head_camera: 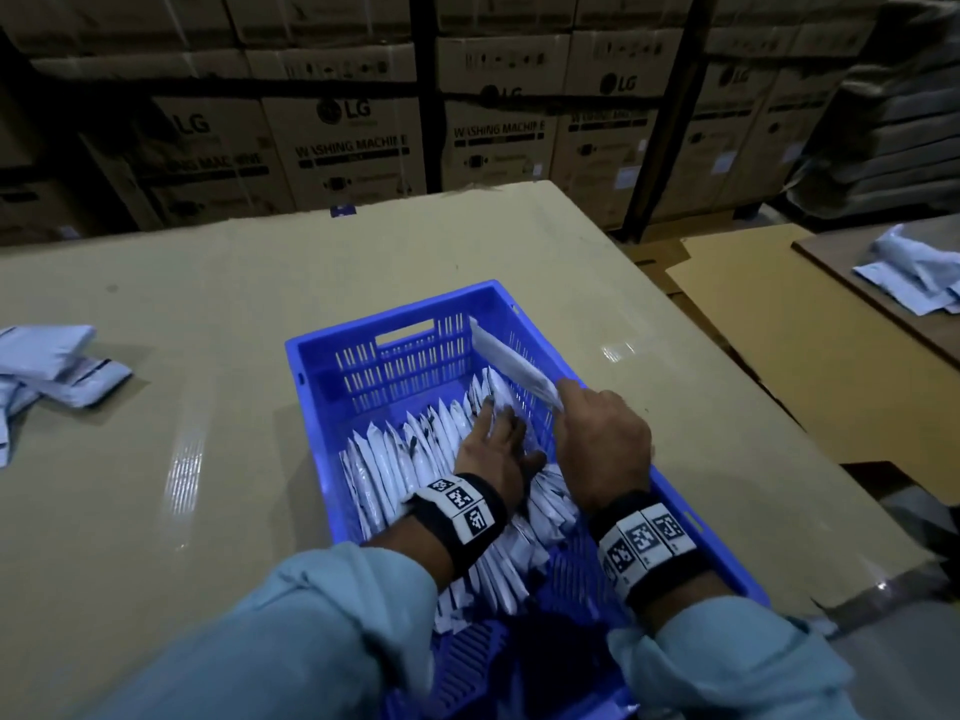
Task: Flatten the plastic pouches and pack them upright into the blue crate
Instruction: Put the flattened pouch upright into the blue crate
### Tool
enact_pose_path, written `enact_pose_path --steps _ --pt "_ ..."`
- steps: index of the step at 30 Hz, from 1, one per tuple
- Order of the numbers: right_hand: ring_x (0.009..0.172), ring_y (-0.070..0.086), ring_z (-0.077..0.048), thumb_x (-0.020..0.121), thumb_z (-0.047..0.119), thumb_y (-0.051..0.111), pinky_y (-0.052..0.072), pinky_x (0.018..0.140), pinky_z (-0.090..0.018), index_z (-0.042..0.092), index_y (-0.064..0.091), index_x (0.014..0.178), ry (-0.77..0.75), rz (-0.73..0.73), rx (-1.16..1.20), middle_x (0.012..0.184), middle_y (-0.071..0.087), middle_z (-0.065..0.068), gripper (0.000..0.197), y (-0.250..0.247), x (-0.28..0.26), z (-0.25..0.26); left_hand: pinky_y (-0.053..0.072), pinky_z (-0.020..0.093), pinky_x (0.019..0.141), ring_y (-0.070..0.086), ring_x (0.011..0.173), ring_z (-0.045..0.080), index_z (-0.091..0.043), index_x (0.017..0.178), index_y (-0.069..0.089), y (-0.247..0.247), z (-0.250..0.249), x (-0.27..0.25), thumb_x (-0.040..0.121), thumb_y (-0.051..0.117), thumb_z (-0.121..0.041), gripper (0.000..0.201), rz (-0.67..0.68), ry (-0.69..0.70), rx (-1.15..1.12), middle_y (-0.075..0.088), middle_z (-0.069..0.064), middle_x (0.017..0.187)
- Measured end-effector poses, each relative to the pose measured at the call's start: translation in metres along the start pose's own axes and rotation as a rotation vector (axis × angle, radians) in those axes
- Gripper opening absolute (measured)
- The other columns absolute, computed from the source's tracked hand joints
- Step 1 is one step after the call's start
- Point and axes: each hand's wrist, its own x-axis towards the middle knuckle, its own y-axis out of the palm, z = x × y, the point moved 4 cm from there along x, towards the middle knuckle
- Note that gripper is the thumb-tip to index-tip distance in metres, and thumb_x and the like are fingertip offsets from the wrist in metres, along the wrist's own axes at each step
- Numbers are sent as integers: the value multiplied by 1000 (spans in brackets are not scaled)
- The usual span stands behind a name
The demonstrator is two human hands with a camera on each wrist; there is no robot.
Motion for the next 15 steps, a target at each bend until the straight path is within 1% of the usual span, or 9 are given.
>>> enact_pose_path --steps 2,3,5,8,10,11,12,14,15 --pt "59 60 -31 70 8 81 34 47 -32 16 58 90 16 110 -18 64 61 -4 32 8 -1 4 -13 61 122 -5 156 40 -25 161 24 3 0 -1 108 28 -41 55 -29 60 21 11 14 170" --pt "60 63 -32 72 8 78 36 48 -32 16 57 94 27 186 -41 66 63 -4 31 13 -1 5 -11 59 123 -1 156 39 -20 161 22 3 1 -2 108 28 -40 57 -39 81 31 17 13 169" --pt "72 69 -32 82 8 67 40 54 -34 15 55 109 47 331 -70 77 69 -6 30 21 -1 7 -9 57 124 12 155 39 -17 161 22 1 6 -3 107 34 -37 59 -44 99 19 33 15 162" --pt "84 71 -32 90 11 61 40 59 -35 16 51 115 78 397 -73 90 72 -6 28 22 0 7 -11 59 123 26 151 37 -29 161 15 -13 11 -7 101 50 -38 71 -5 118 -1 43 16 155" --pt "83 72 -31 89 12 64 46 60 -36 17 51 111 95 402 -84 91 72 -6 26 21 0 7 -9 62 122 20 153 39 -38 161 9 -17 11 -7 101 52 -44 74 53 108 25 37 18 159" --pt "82 72 -31 88 11 64 47 60 -36 17 51 109 98 406 -83 90 72 -6 25 21 1 7 -11 64 121 16 154 41 -41 160 12 -18 11 -8 102 49 -46 70 71 97 34 35 19 160" --pt "81 72 -32 88 10 64 45 59 -36 17 52 107 100 413 -85 88 72 -6 23 22 1 7 -15 65 120 15 154 42 -43 159 22 -19 12 -9 103 45 -46 60 83 84 32 36 19 160" --pt "75 71 -33 84 8 66 37 55 -34 16 56 103 125 445 -92 82 72 -7 23 23 1 7 -16 63 120 30 149 39 -35 149 43 -19 13 -12 106 41 -41 43 93 63 12 42 18 156" --pt "70 71 -33 81 7 68 35 53 -33 16 57 100 143 453 -97 78 71 -7 24 23 1 7 -14 63 121 36 146 36 -31 146 47 -19 15 -15 105 42 -37 41 93 57 12 44 16 154"
